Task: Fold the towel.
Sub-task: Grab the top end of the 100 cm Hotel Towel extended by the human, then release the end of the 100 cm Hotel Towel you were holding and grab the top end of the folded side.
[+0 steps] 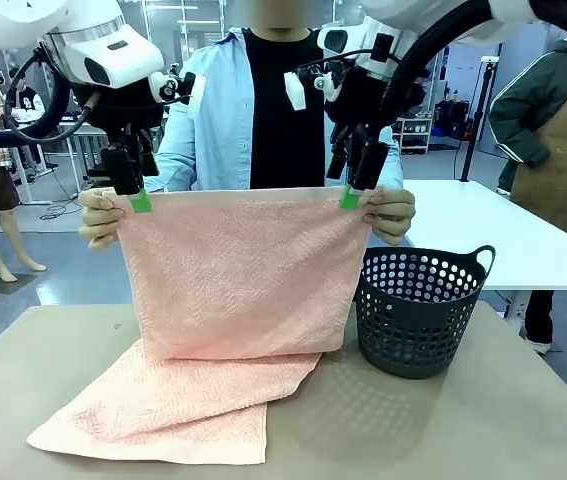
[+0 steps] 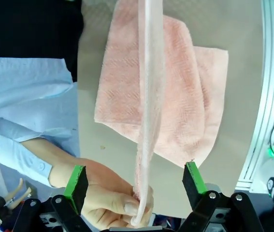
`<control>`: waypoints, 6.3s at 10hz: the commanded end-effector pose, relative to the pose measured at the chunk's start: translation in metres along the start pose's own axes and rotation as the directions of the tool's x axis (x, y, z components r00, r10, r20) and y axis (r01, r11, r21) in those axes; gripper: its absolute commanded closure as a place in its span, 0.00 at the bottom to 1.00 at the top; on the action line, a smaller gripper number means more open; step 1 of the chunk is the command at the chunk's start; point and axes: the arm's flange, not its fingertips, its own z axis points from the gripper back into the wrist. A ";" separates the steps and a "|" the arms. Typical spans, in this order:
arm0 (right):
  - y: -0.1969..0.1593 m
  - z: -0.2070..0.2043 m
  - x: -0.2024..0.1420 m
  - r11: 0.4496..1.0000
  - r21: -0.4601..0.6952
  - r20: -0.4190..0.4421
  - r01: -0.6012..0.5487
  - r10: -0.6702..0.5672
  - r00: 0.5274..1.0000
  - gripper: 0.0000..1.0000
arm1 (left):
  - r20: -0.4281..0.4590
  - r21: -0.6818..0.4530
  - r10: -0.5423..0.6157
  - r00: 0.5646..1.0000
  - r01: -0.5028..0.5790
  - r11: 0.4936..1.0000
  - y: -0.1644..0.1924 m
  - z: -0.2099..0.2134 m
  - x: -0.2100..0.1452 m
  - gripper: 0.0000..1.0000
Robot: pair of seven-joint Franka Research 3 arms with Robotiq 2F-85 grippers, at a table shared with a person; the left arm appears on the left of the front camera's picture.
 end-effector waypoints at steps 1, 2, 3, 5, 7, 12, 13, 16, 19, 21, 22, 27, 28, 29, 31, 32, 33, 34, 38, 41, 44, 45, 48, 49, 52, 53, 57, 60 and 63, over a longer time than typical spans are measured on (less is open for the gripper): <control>-0.006 -0.003 0.012 0.999 0.018 -0.033 0.041 -0.041 0.999 0.00 | 0.009 -0.021 0.016 1.000 -0.016 1.000 0.001 -0.001 -0.003 0.00; -0.006 -0.006 0.014 0.999 0.018 -0.040 0.045 -0.044 0.998 0.00 | 0.018 -0.024 0.026 0.999 -0.026 0.999 -0.002 -0.005 -0.004 0.00; -0.005 -0.011 0.016 0.998 0.032 -0.062 0.050 -0.048 0.997 0.00 | 0.024 -0.036 0.038 0.999 -0.037 0.999 -0.005 -0.012 -0.006 0.00; 0.000 -0.018 0.022 0.997 0.043 -0.106 0.058 -0.053 0.993 0.00 | 0.011 -0.054 0.044 0.999 -0.043 0.998 -0.007 -0.020 -0.004 0.00; 0.002 -0.019 0.023 0.997 0.039 -0.139 0.069 -0.063 0.988 0.39 | 0.006 -0.060 0.058 0.998 -0.058 0.997 -0.006 -0.025 -0.005 0.44; -0.002 -0.024 0.026 0.995 0.034 -0.155 0.089 -0.083 0.984 1.00 | 0.024 -0.054 0.033 0.999 -0.032 0.998 -0.001 -0.029 0.001 0.87; -0.003 -0.023 0.026 0.995 0.033 -0.154 0.090 -0.084 0.985 1.00 | 0.016 -0.054 0.029 0.999 -0.028 0.998 -0.001 -0.028 0.001 0.97; -0.004 -0.023 0.026 0.995 0.041 -0.149 0.091 -0.084 0.985 1.00 | 0.007 -0.059 0.029 1.000 -0.028 0.998 0.000 -0.026 0.000 1.00; -0.005 -0.025 0.024 0.994 0.046 -0.144 0.096 -0.088 0.986 1.00 | 0.005 -0.061 0.042 0.999 -0.042 0.997 0.000 -0.026 -0.003 1.00; -0.003 -0.025 0.019 0.997 0.045 -0.125 0.062 -0.056 0.991 1.00 | -0.004 -0.054 0.033 0.999 -0.033 0.998 -0.003 -0.026 -0.001 1.00; -0.003 -0.025 0.019 0.997 0.045 -0.125 0.062 -0.056 0.991 1.00 | -0.004 -0.054 0.033 0.999 -0.033 0.998 -0.003 -0.026 -0.001 1.00; -0.003 -0.025 0.019 0.997 0.045 -0.125 0.062 -0.056 0.991 1.00 | -0.004 -0.054 0.033 0.999 -0.033 0.998 -0.003 -0.026 -0.001 1.00; -0.003 -0.025 0.019 0.997 0.045 -0.125 0.062 -0.056 0.991 1.00 | -0.004 -0.054 0.033 0.999 -0.033 0.998 -0.003 -0.026 -0.001 1.00; -0.003 -0.025 0.019 0.997 0.045 -0.125 0.062 -0.056 0.991 1.00 | -0.004 -0.054 0.033 0.999 -0.033 0.998 -0.003 -0.026 -0.001 1.00; -0.003 -0.025 0.019 0.997 0.045 -0.125 0.062 -0.056 0.991 1.00 | -0.004 -0.054 0.033 0.999 -0.033 0.998 -0.003 -0.026 -0.001 1.00; -0.003 -0.025 0.019 0.997 0.045 -0.125 0.062 -0.056 0.991 1.00 | -0.004 -0.054 0.033 0.999 -0.033 0.998 -0.003 -0.026 -0.001 1.00; -0.003 -0.025 0.019 0.997 0.045 -0.125 0.062 -0.056 0.991 1.00 | -0.004 -0.054 0.033 0.999 -0.033 0.998 -0.003 -0.026 -0.001 1.00; -0.003 -0.025 0.019 0.997 0.045 -0.125 0.062 -0.056 0.991 1.00 | -0.004 -0.054 0.033 0.999 -0.033 0.998 -0.003 -0.026 -0.001 1.00; -0.003 -0.025 0.019 0.997 0.045 -0.125 0.062 -0.056 0.991 1.00 | -0.004 -0.054 0.033 0.999 -0.033 0.998 -0.003 -0.026 -0.001 1.00; -0.003 -0.025 0.019 0.997 0.045 -0.125 0.062 -0.056 0.991 1.00 | -0.004 -0.054 0.033 0.999 -0.033 0.998 -0.003 -0.026 -0.001 1.00; -0.003 -0.025 0.019 0.997 0.045 -0.125 0.062 -0.056 0.991 1.00 | -0.004 -0.054 0.033 0.999 -0.033 0.998 -0.003 -0.026 -0.001 1.00; -0.003 -0.025 0.019 0.997 0.045 -0.125 0.062 -0.056 0.991 1.00 | -0.004 -0.054 0.033 0.999 -0.033 0.998 -0.003 -0.026 -0.001 1.00; -0.003 -0.025 0.019 0.997 0.045 -0.125 0.062 -0.056 0.991 1.00 | -0.004 -0.054 0.033 0.999 -0.033 0.998 -0.003 -0.026 -0.001 1.00; -0.003 -0.025 0.019 0.997 0.045 -0.125 0.062 -0.056 0.991 1.00 | -0.004 -0.054 0.033 0.999 -0.033 0.998 -0.003 -0.026 -0.001 1.00; -0.003 -0.025 0.019 0.997 0.045 -0.125 0.062 -0.056 0.991 1.00 | -0.004 -0.054 0.033 0.999 -0.033 0.998 -0.003 -0.026 -0.001 1.00; -0.003 -0.025 0.019 0.997 0.045 -0.125 0.062 -0.056 0.991 1.00 | -0.004 -0.054 0.033 0.999 -0.033 0.998 -0.003 -0.026 -0.001 1.00; -0.003 -0.025 0.019 0.997 0.045 -0.125 0.062 -0.056 0.991 1.00 | -0.004 -0.054 0.033 0.999 -0.033 0.998 -0.003 -0.026 -0.001 1.00; -0.003 -0.025 0.019 0.997 0.045 -0.125 0.062 -0.056 0.991 1.00 | -0.004 -0.054 0.033 0.999 -0.033 0.998 -0.003 -0.026 -0.001 1.00; -0.003 -0.025 0.019 0.997 0.045 -0.125 0.062 -0.056 0.991 1.00 | -0.004 -0.054 0.033 0.999 -0.033 0.998 -0.003 -0.026 -0.001 1.00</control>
